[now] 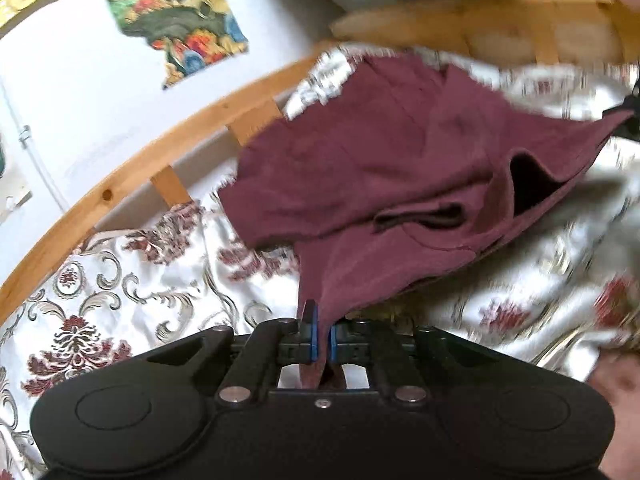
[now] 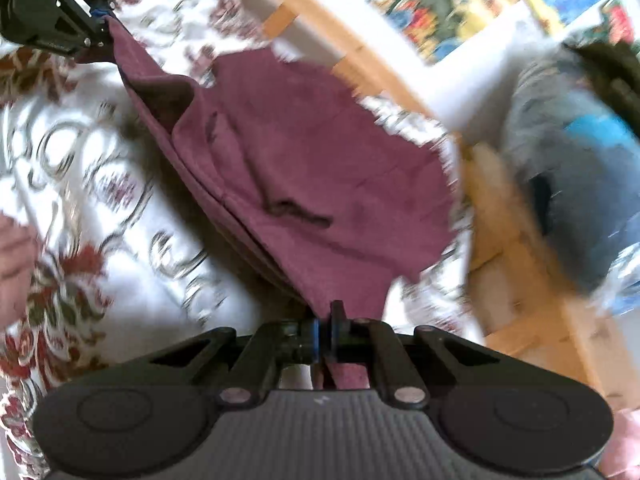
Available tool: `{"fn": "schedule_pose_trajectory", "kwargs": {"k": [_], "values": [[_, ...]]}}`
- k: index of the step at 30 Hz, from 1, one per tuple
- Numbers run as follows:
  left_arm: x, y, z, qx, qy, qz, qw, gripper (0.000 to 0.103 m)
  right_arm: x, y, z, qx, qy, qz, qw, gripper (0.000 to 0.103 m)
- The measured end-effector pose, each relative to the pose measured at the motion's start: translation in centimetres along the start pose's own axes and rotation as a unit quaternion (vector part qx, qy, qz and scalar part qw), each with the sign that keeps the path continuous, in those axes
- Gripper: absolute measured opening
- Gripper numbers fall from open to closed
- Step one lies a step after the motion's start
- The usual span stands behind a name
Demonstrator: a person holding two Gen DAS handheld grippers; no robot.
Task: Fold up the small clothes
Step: 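Grasp the shirt hem with the left gripper while the right gripper grasps it too, then lift the hem with both grippers and fold it toward the collar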
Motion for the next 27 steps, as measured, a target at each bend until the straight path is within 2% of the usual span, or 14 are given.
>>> {"fn": "schedule_pose_trajectory", "kwargs": {"k": [5,11,15,21,27], "values": [[1.3,-5.2,0.4,-0.005,0.013,-0.028,0.9995,0.005,1.2,-5.1,-0.8,-0.027,0.000,-0.035,0.999,0.006],[0.7,-10.3,1.4,-0.061,-0.042,-0.015,0.9971,0.005,1.2,-11.2,-0.8,-0.014,0.002,-0.050,0.999,0.006],[0.0,-12.2,2.1,-0.091,-0.067,0.004,0.9936,0.005,1.9,-13.7,-0.6,-0.006,0.000,-0.054,0.999,0.006],[1.9,-11.6,3.0,-0.087,-0.061,0.011,0.9942,0.005,3.0,-12.2,-1.5,-0.019,0.012,-0.065,0.998,0.006],[6.4,-5.8,4.6,-0.050,-0.078,0.012,0.9956,0.005,4.0,-4.8,-3.7,-0.064,0.012,-0.079,0.995,0.007]]}}
Point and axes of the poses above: each gripper's, at about its wrist camera, not at the fingertips, and y roughly the way its jaws point, z to its left, x to its top, the point moved 2 cm from there along y, roughly the way its jaws point, and after that the axes turned 8 degrees about -z, right-handed, at the moved point
